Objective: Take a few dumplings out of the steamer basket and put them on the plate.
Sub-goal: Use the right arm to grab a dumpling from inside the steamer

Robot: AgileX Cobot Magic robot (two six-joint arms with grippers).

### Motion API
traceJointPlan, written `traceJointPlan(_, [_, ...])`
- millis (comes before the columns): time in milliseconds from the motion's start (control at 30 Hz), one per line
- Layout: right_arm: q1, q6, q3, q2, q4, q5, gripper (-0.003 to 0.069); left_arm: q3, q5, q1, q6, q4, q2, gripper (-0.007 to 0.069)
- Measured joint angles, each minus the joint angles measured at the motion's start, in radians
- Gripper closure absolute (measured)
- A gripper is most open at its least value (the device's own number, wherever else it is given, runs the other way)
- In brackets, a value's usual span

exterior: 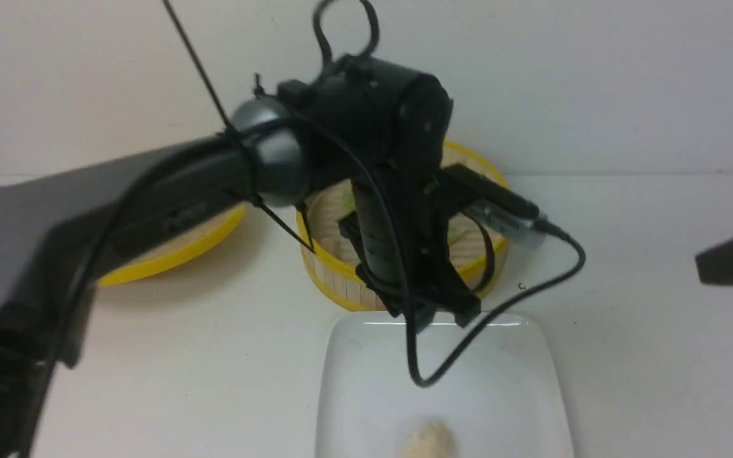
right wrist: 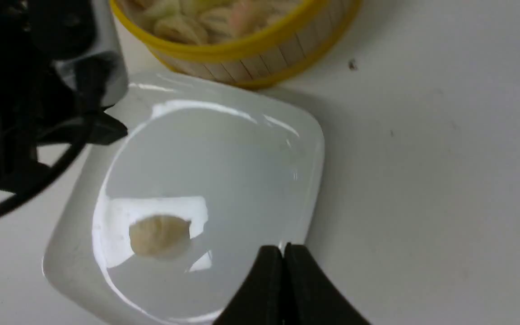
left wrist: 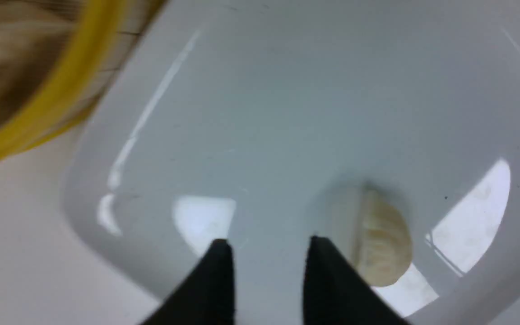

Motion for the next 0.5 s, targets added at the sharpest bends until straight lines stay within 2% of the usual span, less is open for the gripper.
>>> traceJointPlan(33, [0.022,-0.040,-0.067,0.059,0.011,0.000,0.0669,0.007,0.000,0.029,-0.023,0.004,-0.049,0.0564])
traceJointPlan(100, [0.084,-0.074,-0.160,0.169,0.008,0.000,0.0667,0.041,0.000,0.094,-0.040,-0.001,-0.152,0.0610])
traceJointPlan(267, [0.222,-0.080,-0.344,0.393,-0.070,-0.037,0.0652,0.179,0.004,0.241,-0.048,-0.030,-0.351,0.0631])
traceJointPlan(300, [0.260,-0.061,-0.415,0.482,-0.110,-0.062,0.0632,0.243,0.006,0.306,-0.049,-0.040,-0.422,0.0631])
traceJointPlan(400, [0.293,-0.041,-0.495,0.593,-0.157,-0.078,0.0599,0.325,0.009,0.373,-0.050,-0.050,-0.512,0.0631])
traceJointPlan(500, [0.325,-0.023,-0.620,0.782,-0.213,-0.086,0.0500,0.424,0.011,0.437,-0.050,-0.052,-0.630,0.0631])
